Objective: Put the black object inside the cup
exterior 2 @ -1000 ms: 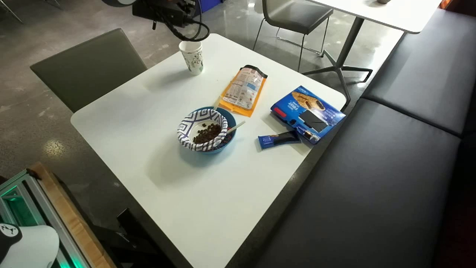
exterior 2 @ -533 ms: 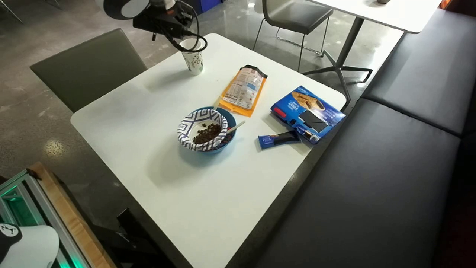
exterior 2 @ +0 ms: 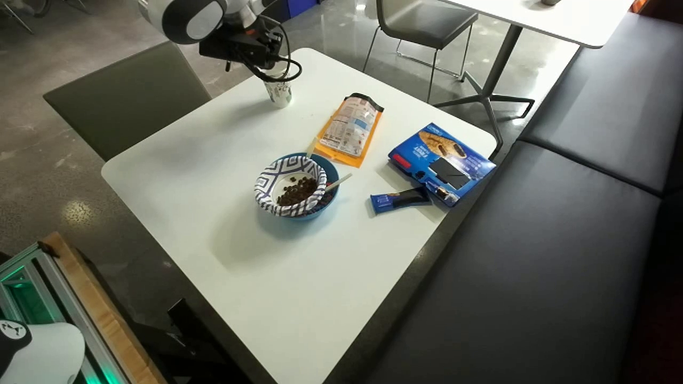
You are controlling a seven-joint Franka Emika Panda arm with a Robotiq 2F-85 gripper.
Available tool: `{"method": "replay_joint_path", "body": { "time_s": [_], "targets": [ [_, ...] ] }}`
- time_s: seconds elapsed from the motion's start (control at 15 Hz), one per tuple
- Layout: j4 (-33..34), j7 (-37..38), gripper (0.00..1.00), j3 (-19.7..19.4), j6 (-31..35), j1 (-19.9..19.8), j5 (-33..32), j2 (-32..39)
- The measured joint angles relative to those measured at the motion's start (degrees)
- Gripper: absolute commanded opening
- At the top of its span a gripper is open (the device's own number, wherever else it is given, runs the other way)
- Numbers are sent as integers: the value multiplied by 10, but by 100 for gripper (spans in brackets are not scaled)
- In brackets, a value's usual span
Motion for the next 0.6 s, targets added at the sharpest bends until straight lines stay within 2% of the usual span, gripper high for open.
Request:
{"method": "replay_joint_path", "body": {
  "time_s": [0.27,0.6],
  "targets": [
    [2,36,13,-26,2,27,-18,2],
    [4,100,13,-69,36,70,-42,9]
  ]
}}
